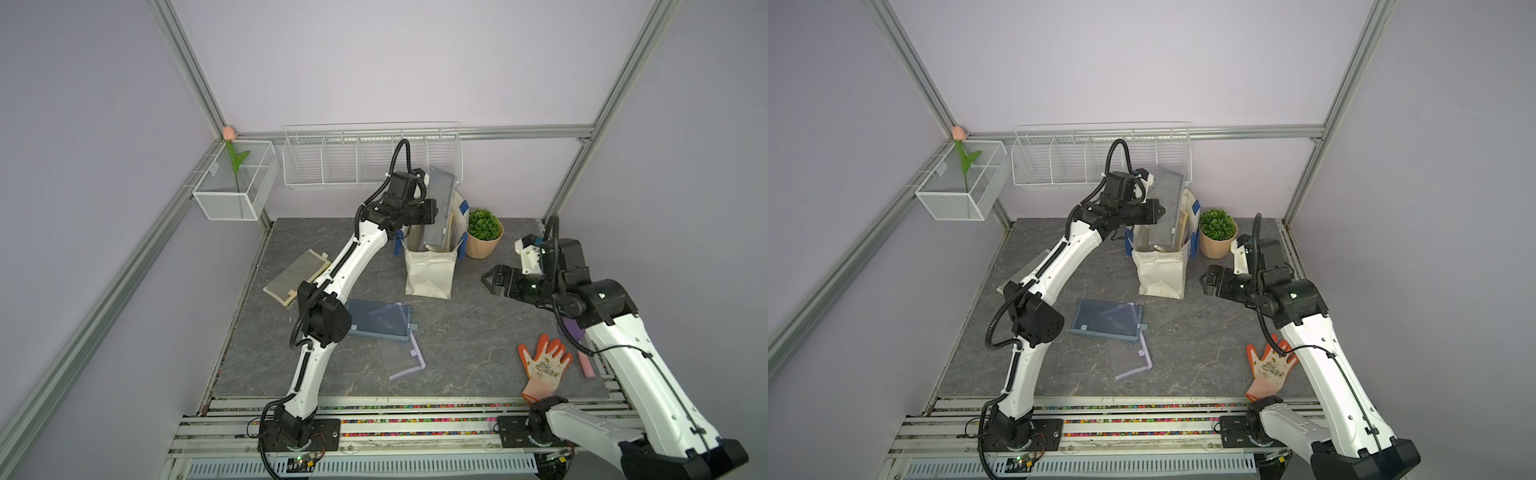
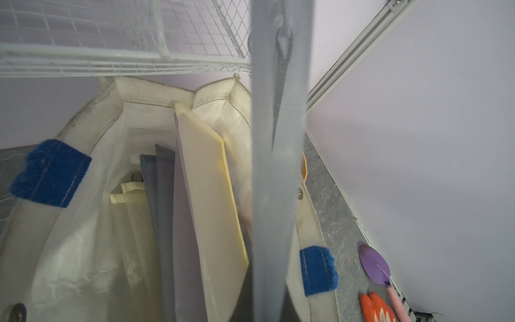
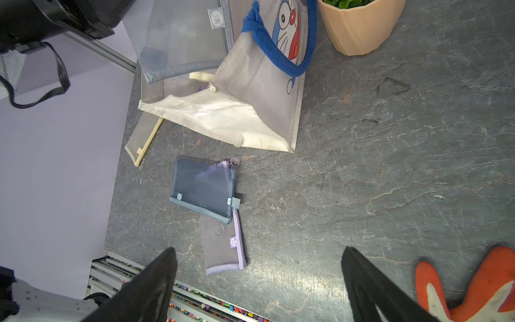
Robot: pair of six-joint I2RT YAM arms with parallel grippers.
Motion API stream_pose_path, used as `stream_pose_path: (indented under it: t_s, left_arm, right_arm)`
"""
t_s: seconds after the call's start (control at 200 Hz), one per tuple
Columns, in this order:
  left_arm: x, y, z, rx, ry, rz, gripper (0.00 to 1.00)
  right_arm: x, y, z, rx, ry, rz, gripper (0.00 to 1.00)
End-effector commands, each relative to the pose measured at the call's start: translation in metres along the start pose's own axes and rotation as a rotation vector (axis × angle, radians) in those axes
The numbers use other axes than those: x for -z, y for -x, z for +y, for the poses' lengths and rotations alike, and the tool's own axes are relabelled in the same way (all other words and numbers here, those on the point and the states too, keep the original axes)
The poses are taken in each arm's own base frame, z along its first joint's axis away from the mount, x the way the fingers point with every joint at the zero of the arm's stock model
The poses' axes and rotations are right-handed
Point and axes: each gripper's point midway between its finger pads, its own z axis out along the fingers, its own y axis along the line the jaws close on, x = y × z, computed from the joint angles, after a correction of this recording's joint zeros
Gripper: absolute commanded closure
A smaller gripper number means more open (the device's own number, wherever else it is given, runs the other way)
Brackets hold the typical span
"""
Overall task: Put the pencil pouch into the canvas bag
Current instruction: Place the pencil pouch in the canvas bag.
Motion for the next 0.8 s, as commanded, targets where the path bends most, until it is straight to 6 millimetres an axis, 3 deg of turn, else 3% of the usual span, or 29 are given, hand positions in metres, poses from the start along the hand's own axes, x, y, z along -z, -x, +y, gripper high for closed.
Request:
stream_pose_path:
  t_s: [0.0, 0.175, 0.535, 0.655, 0.74, 0.795]
  left_arm:
    - [-0.006, -0.021, 0.008, -0.044, 0.044, 0.049, 1.00]
    - [-0.013, -0.041, 0.008, -0.034, 0.049, 0.086, 1.00]
    - [-0.030, -0.041, 0.012, -0.017, 0.068, 0.083, 1.00]
    - [-0.031, -0.040, 0.015, -0.016, 0.092, 0.087, 0.92]
    - [-0.026, -0.038, 0.019, -0.023, 0.121, 0.089, 0.75]
    - [-0.020, -0.036, 0.020, -0.035, 0.135, 0.086, 0.71]
  right_arm:
    - [0.001, -0.007, -0.009, -0.024, -0.028, 0.012, 0.06]
    - [0.001, -0.008, -0.008, -0.028, -0.019, 0.012, 0.06]
    - [0.006, -0.006, -0.005, -0.026, -0.007, -0.005, 0.06]
    - [0.009, -0.009, -0.007, -0.022, -0.013, -0.003, 0.06]
    - [0.011, -0.009, -0.007, -0.020, -0.013, -0.010, 0.06]
    - [0.012, -0.009, -0.007, -0.019, -0.014, -0.014, 0.06]
